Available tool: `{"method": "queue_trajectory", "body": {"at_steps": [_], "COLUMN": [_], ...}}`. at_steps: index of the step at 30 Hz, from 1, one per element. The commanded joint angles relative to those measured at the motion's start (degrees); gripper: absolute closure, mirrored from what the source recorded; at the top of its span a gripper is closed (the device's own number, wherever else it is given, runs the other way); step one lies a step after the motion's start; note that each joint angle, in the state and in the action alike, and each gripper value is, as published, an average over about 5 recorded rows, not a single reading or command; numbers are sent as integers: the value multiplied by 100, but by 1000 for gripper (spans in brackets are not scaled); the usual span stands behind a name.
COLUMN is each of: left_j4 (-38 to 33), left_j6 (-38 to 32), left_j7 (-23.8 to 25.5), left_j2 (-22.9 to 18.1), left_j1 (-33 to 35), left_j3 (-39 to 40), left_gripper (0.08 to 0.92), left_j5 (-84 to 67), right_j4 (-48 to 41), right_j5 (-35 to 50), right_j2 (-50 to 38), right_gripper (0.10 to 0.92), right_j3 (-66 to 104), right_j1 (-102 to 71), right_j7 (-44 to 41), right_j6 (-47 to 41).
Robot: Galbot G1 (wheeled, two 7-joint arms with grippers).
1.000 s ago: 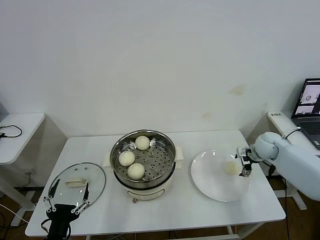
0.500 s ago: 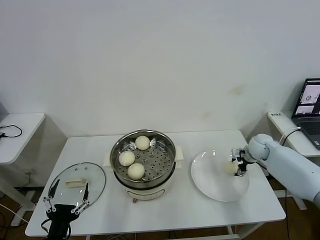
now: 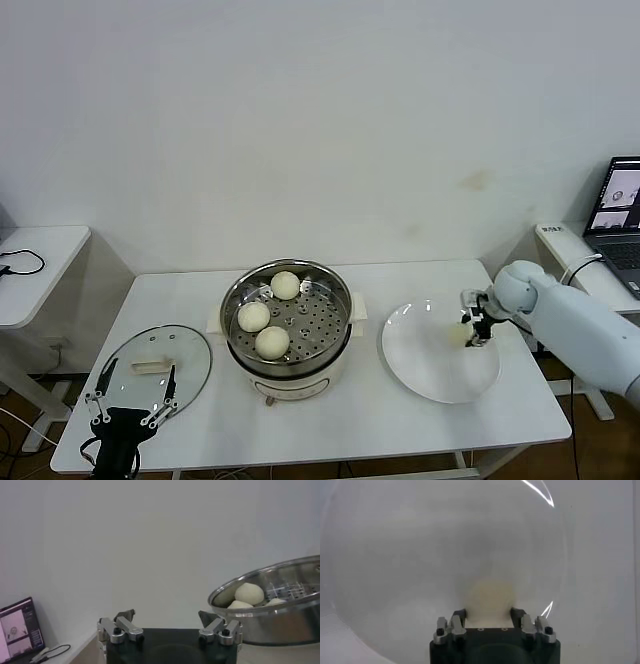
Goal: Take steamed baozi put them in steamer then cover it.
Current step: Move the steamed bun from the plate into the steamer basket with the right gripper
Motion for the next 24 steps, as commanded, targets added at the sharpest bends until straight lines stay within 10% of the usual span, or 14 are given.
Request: {"method": "queue_trajectory", "body": {"at_steps": [1, 24], "left_j4": [11, -65], "left_j6": [6, 760], "left_j7": [4, -54], "left_j2": [21, 84], "left_j1": [-39, -98], "left_j3": [29, 204], "left_gripper": [177, 177], "left_j5": [-12, -1306], "right_j4": [657, 2447], "right_j5": [661, 3404], "right_j2": [-411, 527], "right_gripper": [446, 432], "right_j3": [-605, -2648], "right_j1": [1105, 4164], "right_j7": [-113, 623], "right_j6": [-214, -1515]}}
